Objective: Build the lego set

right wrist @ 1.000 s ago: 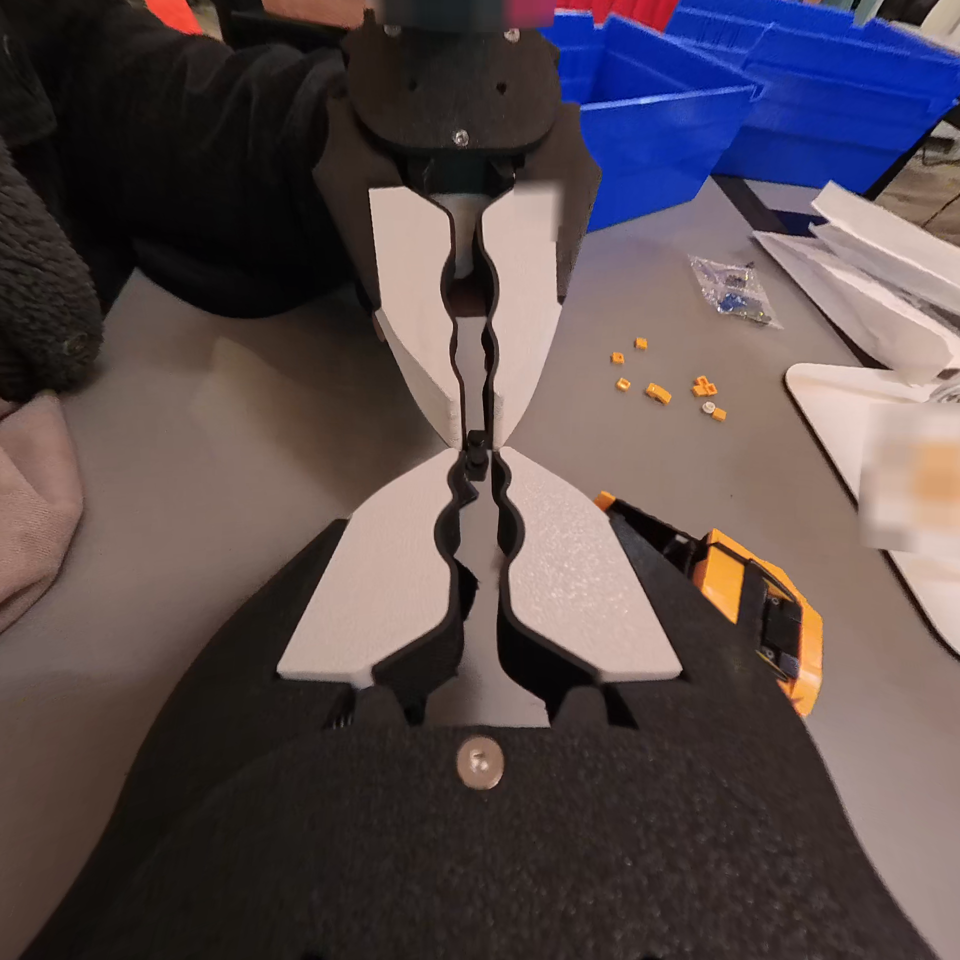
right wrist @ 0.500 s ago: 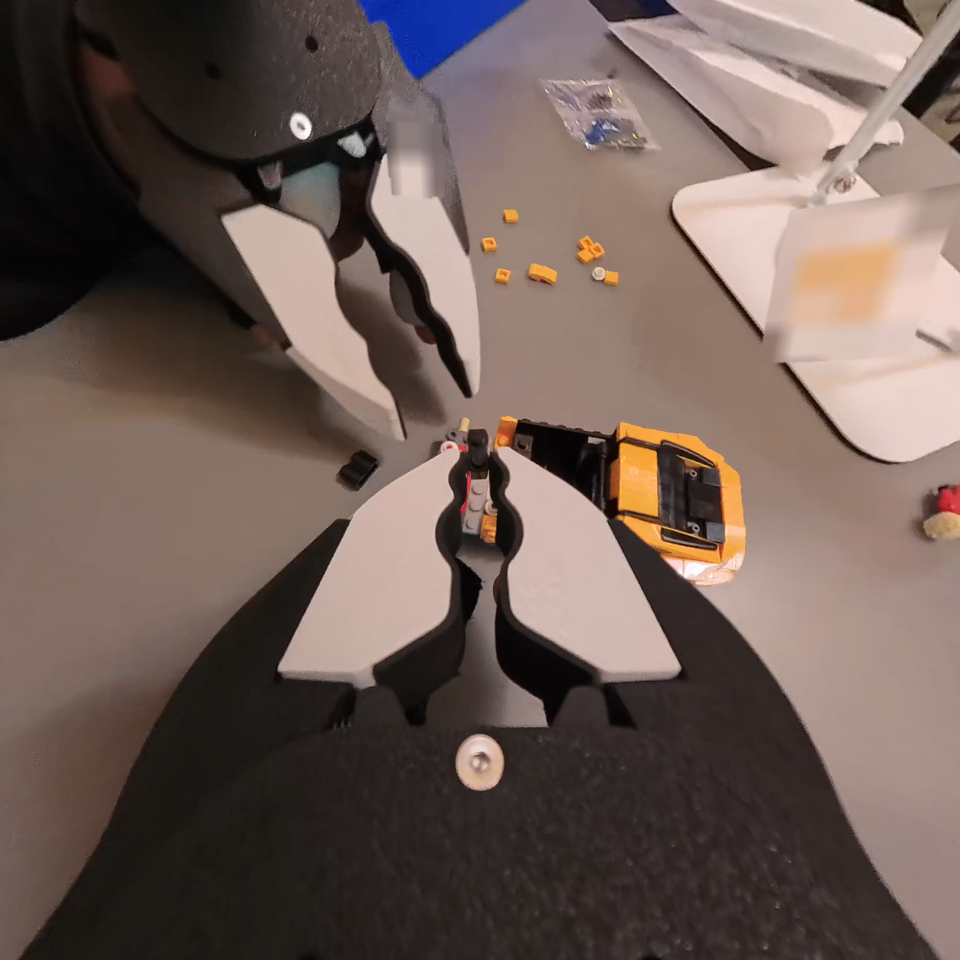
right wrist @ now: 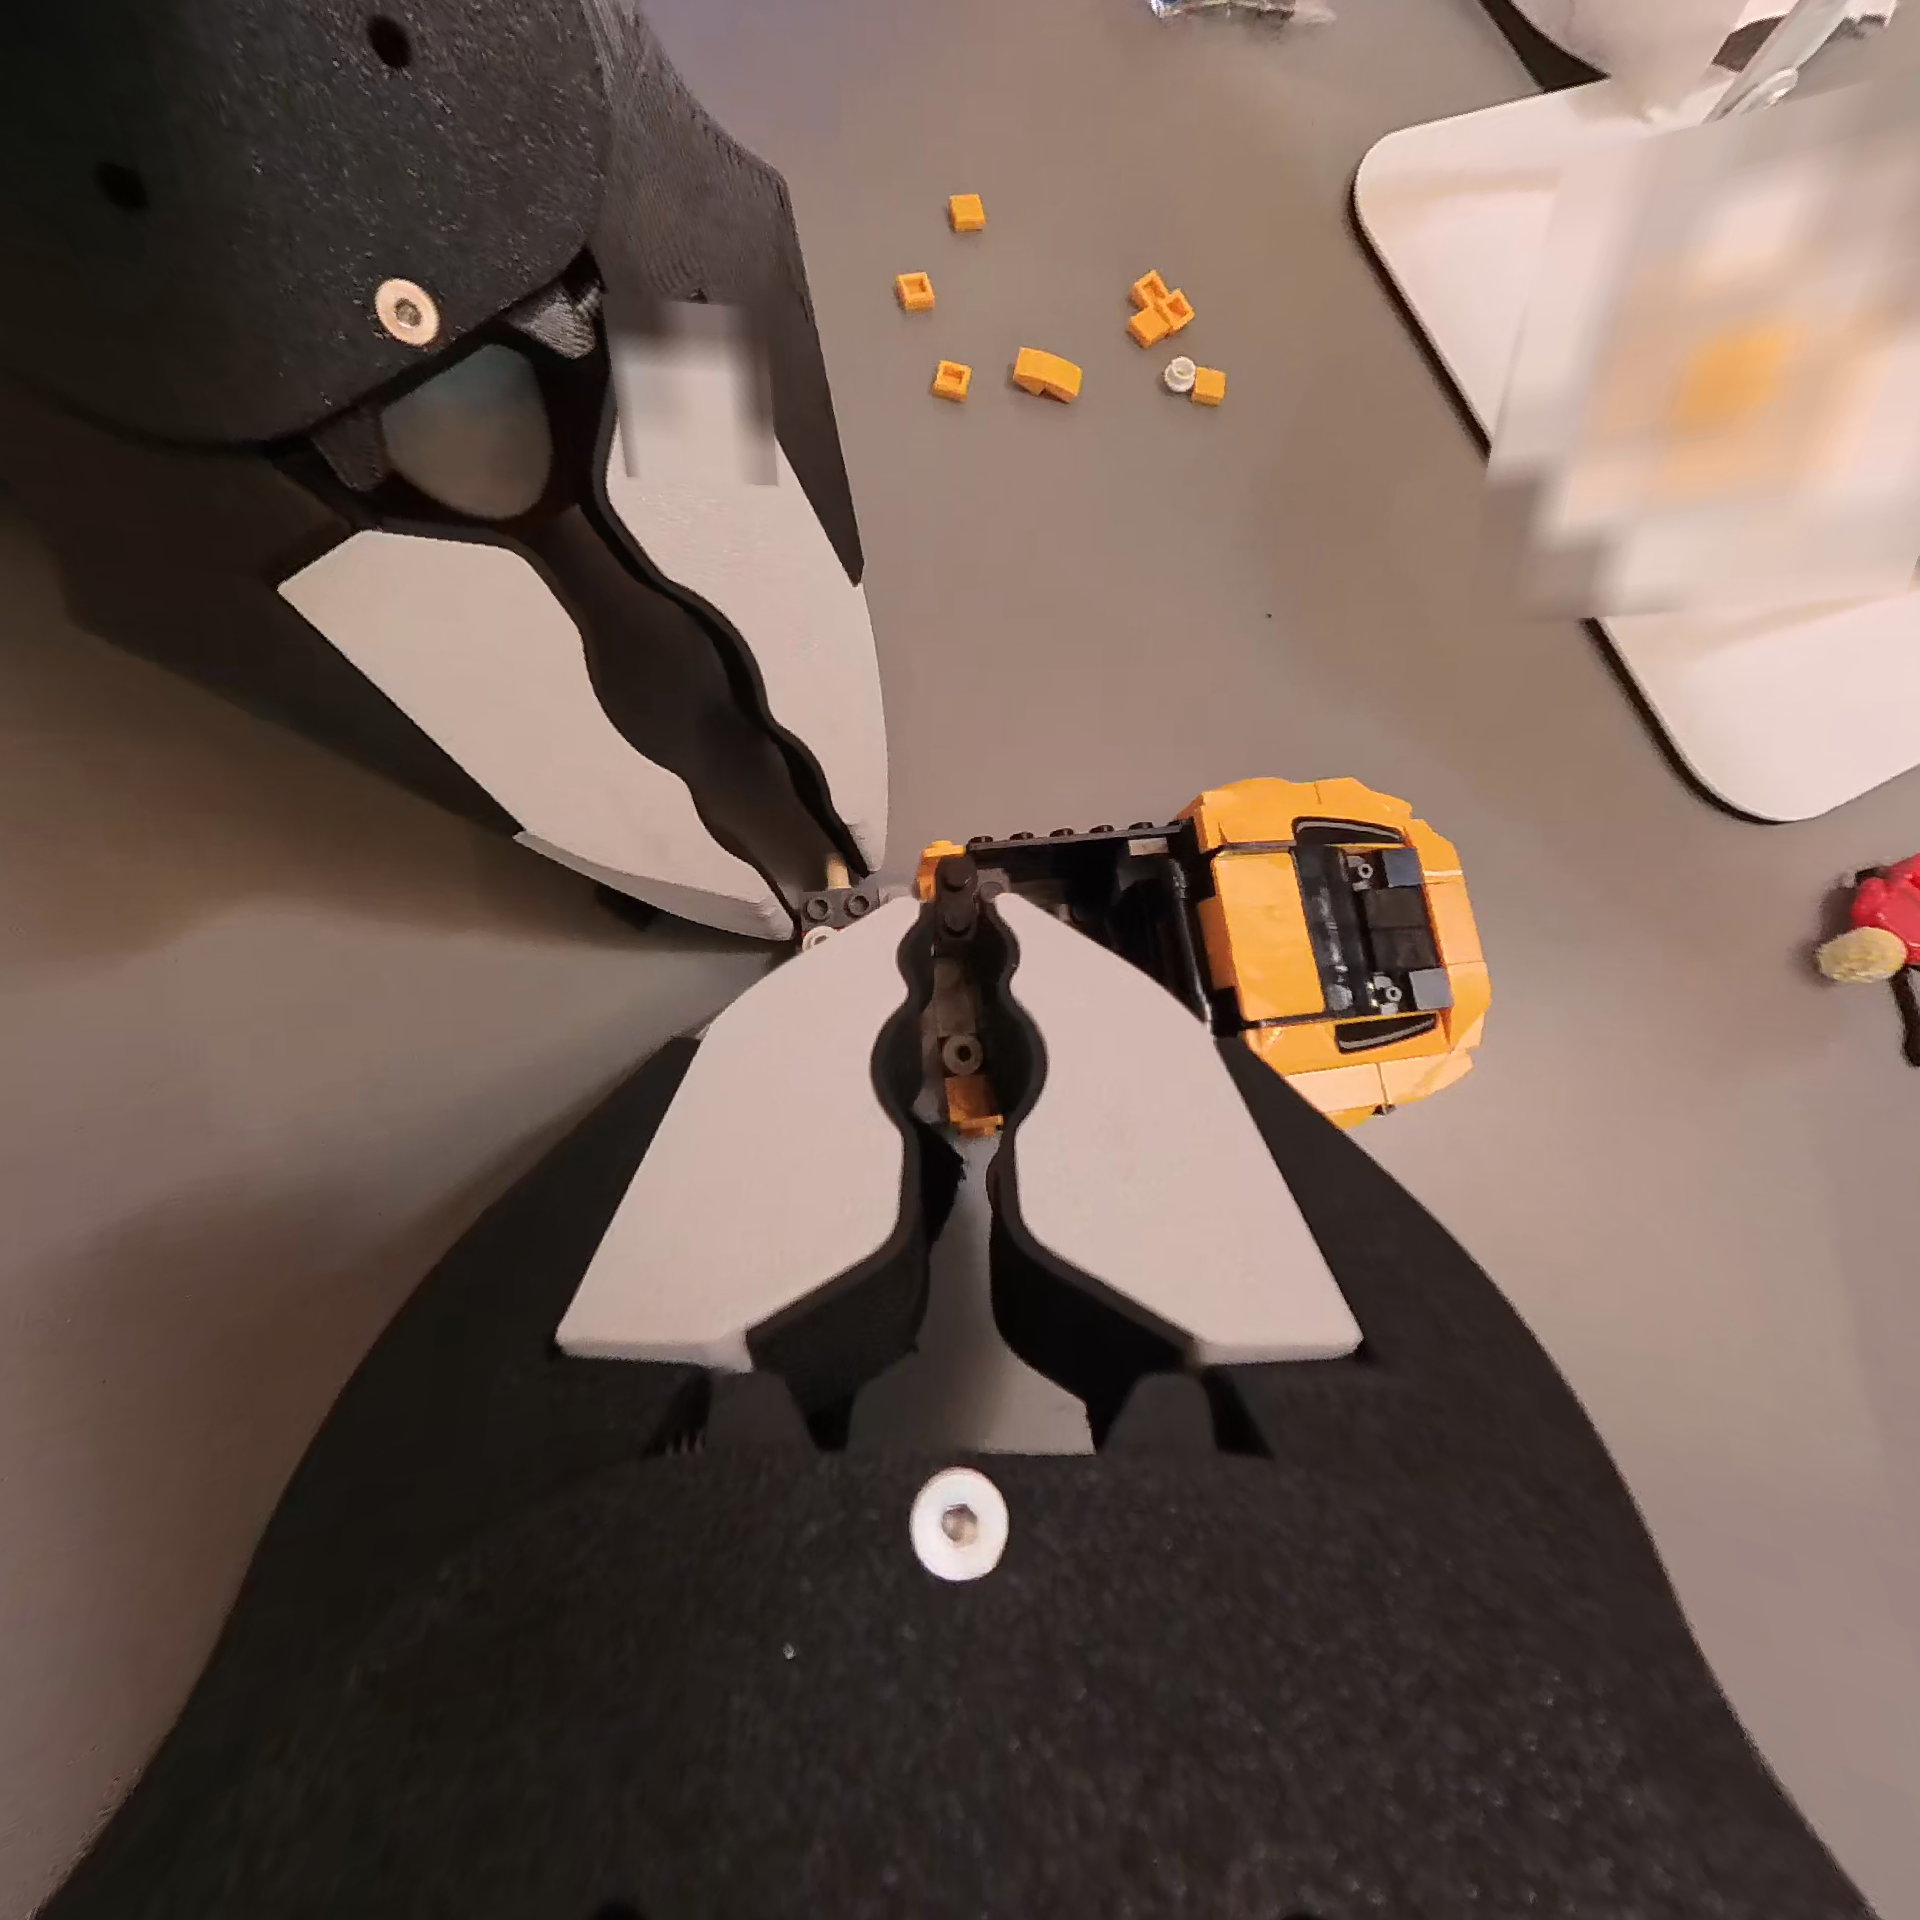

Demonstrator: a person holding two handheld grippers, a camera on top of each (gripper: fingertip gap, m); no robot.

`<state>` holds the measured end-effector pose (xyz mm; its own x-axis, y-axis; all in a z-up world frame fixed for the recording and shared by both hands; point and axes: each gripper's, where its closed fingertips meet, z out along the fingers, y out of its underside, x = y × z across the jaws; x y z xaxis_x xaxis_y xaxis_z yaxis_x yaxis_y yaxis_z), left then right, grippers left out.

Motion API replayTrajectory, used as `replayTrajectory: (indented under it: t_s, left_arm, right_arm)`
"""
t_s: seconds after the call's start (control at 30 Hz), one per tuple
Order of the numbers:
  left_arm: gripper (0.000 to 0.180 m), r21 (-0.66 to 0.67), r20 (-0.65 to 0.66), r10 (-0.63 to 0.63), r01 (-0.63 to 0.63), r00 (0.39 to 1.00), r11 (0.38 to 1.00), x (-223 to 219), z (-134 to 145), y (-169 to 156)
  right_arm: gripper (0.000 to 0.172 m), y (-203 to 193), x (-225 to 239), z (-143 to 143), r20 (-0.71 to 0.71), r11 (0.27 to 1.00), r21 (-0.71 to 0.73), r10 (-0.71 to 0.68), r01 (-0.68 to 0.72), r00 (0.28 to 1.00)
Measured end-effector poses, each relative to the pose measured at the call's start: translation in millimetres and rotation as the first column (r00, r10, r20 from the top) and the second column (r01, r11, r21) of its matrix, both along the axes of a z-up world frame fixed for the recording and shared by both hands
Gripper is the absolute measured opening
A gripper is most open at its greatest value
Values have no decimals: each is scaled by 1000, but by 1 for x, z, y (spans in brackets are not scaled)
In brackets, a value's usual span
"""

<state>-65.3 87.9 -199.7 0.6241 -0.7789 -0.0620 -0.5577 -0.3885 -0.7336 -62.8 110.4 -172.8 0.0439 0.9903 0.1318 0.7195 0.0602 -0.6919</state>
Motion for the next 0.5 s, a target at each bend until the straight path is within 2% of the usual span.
replayTrajectory:
  t_s: [0.1,0.5]
  left_arm:
    - [16,-7,9,3,-3,1000,1000,0,0,0]
    - [14,2,5,-18,18,1000,1000,3,0,-2]
  right_arm:
    - [7,-6,0,-1,4,999,-15,32,-32,999]
    - [7,-3,0,-5,70,999,44,13,-16,997]
